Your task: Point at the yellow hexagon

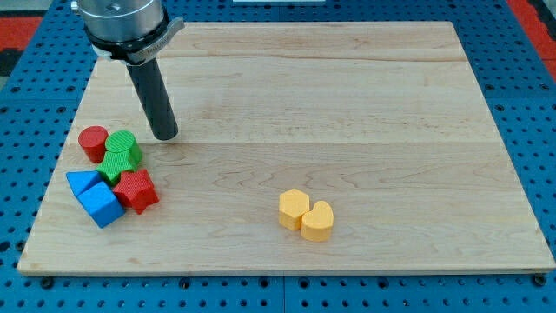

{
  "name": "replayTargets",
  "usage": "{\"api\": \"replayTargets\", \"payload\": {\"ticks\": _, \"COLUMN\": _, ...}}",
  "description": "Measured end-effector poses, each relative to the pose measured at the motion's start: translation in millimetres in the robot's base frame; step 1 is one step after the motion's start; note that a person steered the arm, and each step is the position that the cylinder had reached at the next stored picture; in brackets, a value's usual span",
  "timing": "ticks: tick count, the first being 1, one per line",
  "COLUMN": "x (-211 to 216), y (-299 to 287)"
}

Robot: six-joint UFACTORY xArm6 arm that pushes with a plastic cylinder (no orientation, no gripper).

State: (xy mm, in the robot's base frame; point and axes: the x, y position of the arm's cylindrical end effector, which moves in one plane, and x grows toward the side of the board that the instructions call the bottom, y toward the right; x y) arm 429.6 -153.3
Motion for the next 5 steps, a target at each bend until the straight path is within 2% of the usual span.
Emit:
{"api": "replayTargets", "payload": {"ticks": 3, "x": -1, "y": -11}}
{"api": "replayTargets", "payload": {"ticks": 5, "x": -33, "y": 30}}
